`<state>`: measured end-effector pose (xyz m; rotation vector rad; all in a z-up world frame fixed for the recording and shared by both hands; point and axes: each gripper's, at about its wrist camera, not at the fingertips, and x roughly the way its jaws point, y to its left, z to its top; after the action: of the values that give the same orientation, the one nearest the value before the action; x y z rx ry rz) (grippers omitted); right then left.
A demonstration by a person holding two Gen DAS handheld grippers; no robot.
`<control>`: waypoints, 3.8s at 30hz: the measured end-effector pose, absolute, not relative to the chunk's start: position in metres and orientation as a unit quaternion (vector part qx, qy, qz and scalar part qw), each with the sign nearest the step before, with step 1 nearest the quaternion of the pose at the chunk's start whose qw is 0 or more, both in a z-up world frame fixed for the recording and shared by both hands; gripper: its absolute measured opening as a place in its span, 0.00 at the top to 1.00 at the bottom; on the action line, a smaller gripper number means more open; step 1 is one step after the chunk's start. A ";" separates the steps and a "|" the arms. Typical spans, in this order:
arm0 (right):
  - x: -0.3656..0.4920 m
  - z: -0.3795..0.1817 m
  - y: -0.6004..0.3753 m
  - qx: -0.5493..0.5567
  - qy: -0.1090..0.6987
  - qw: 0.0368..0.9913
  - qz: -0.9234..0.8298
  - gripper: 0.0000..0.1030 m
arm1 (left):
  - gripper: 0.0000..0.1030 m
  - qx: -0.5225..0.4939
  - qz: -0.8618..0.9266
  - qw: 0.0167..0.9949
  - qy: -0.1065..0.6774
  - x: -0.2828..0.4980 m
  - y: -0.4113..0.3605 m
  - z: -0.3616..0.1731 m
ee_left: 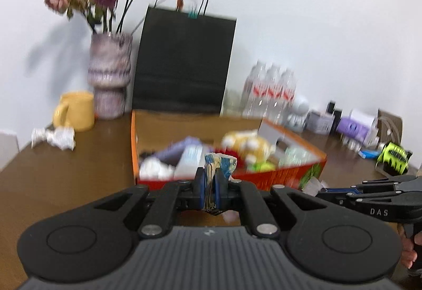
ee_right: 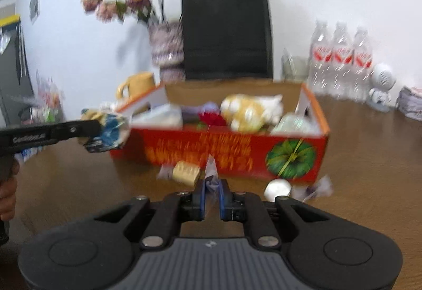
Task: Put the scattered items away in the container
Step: 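Lift both packets over the box and release them inside, then grasp the yellow block with the left gripper while the right grasps the small clear packet, then carry the yellow block and packet into the box and open both grippers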
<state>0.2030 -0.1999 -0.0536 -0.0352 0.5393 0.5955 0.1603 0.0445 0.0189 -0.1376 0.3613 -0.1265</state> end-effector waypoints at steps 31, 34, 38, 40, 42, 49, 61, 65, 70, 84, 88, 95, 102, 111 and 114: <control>0.366 -0.037 -0.156 -0.022 0.276 0.942 0.188 0.01 | 0.00 -0.083 0.003 0.969 0.231 0.312 0.045 0.011; 0.364 -0.036 -0.155 -0.028 0.277 0.942 0.185 0.01 | 0.00 -0.083 0.002 0.969 0.235 0.313 0.042 0.013; 0.363 -0.035 -0.155 -0.029 0.277 0.943 0.185 0.01 | 0.00 -0.080 0.004 0.968 0.237 0.313 0.041 0.013; 0.361 -0.033 -0.156 -0.029 0.274 0.943 0.184 0.01 | 0.00 -0.080 0.005 0.968 0.236 0.312 0.041 0.014; 0.359 -0.030 -0.157 -0.027 0.270 0.945 0.184 0.01 | 0.00 -0.080 0.006 0.969 0.235 0.310 0.041 0.015; 0.327 -0.011 -0.174 -0.022 0.239 0.951 0.196 0.01 | 0.00 -0.095 -0.005 0.973 0.211 0.275 0.045 0.030; 0.258 -0.044 -0.234 -0.069 0.264 0.944 0.187 0.03 | 0.01 -0.068 -0.045 0.970 0.227 0.199 0.003 0.002; 0.259 -0.060 -0.249 -0.059 0.283 0.942 0.173 0.11 | 0.14 -0.054 -0.058 0.965 0.252 0.199 -0.021 -0.014; 0.276 -0.075 -0.257 -0.037 0.305 0.936 0.172 0.26 | 0.33 -0.017 -0.062 0.960 0.273 0.214 -0.051 -0.031; 0.290 -0.096 -0.256 -0.027 0.323 0.924 0.203 0.57 | 0.55 0.007 -0.013 0.954 0.301 0.241 -0.073 -0.048; 0.285 -0.095 -0.254 -0.034 0.321 0.923 0.207 0.75 | 0.69 0.012 -0.011 0.951 0.308 0.242 -0.074 -0.049; 0.275 -0.088 -0.253 -0.031 0.309 0.925 0.219 0.89 | 0.69 0.002 -0.027 0.952 0.305 0.237 -0.070 -0.049; 0.270 -0.081 -0.256 -0.018 0.295 0.928 0.225 0.96 | 0.69 -0.002 -0.034 0.955 0.295 0.232 -0.068 -0.046; 0.261 -0.070 -0.263 -0.002 0.276 0.933 0.230 0.96 | 0.69 -0.009 -0.050 0.957 0.285 0.222 -0.069 -0.040; 0.253 -0.062 -0.265 0.005 0.266 0.935 0.235 0.96 | 0.69 -0.024 -0.071 0.959 0.272 0.209 -0.067 -0.030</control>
<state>0.2532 -0.2650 -0.0623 0.0093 0.5438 0.4807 0.2094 -0.0674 -0.0297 -0.0495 0.5515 -0.1438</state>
